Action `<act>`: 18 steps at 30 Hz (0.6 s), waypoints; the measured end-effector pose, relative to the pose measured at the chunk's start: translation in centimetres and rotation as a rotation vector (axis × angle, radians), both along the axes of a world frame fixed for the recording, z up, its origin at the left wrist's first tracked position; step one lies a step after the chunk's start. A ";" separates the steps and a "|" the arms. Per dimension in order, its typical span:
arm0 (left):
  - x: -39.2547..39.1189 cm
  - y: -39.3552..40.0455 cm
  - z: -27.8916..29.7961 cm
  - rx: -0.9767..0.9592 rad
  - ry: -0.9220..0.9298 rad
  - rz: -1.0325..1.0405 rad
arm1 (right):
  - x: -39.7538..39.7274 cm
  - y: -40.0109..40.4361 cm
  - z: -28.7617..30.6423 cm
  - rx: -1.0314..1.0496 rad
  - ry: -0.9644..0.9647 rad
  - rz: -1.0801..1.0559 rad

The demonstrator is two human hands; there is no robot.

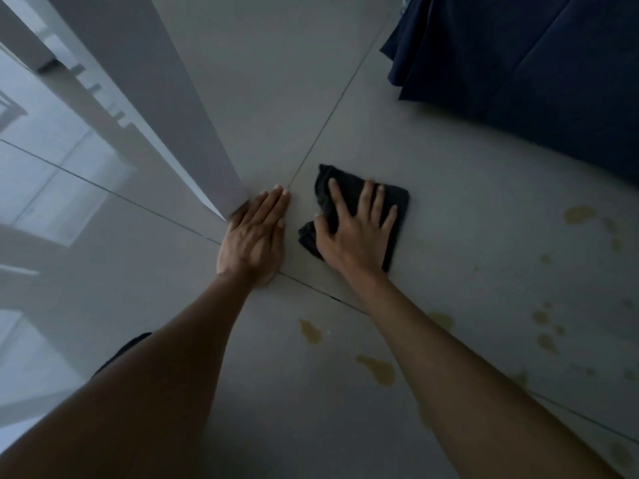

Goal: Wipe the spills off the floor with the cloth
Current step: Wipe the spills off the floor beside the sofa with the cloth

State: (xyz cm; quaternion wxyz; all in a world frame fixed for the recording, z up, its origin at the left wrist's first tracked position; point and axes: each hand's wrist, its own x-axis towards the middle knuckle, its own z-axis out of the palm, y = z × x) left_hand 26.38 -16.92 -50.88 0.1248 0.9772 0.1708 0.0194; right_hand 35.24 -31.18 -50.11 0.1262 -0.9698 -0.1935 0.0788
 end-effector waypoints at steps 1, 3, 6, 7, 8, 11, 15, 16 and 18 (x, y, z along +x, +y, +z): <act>0.0 0.0 0.0 0.000 -0.003 -0.006 | -1.0 -0.8 0.0 -0.008 -0.005 0.077; -0.1 0.0 0.0 0.003 -0.012 -0.009 | -2.4 -3.4 0.0 -0.022 -0.022 0.229; -0.1 0.1 -0.3 0.018 -0.046 -0.010 | -2.6 -9.5 0.0 -0.013 -0.056 0.349; -0.1 0.1 -0.4 0.025 -0.057 -0.013 | -2.2 -11.6 0.0 -0.014 -0.068 0.313; -0.2 0.1 -0.5 0.032 -0.067 -0.014 | -1.7 -13.3 0.0 -0.028 -0.073 0.240; -0.1 0.1 -0.7 0.045 -0.081 -0.013 | 0.3 -14.6 0.1 -0.125 -0.036 -0.055; 0.0 0.2 -0.8 0.051 -0.079 -0.012 | 0.2 -9.5 0.2 -0.105 0.072 -0.270; 0.0 0.2 -0.8 0.053 -0.078 -0.015 | -0.6 -8.3 0.1 -0.094 0.071 -0.254; 0.0 -0.1 -0.7 0.064 -0.102 -0.031 | -2.8 -6.8 0.1 -0.084 0.047 -0.156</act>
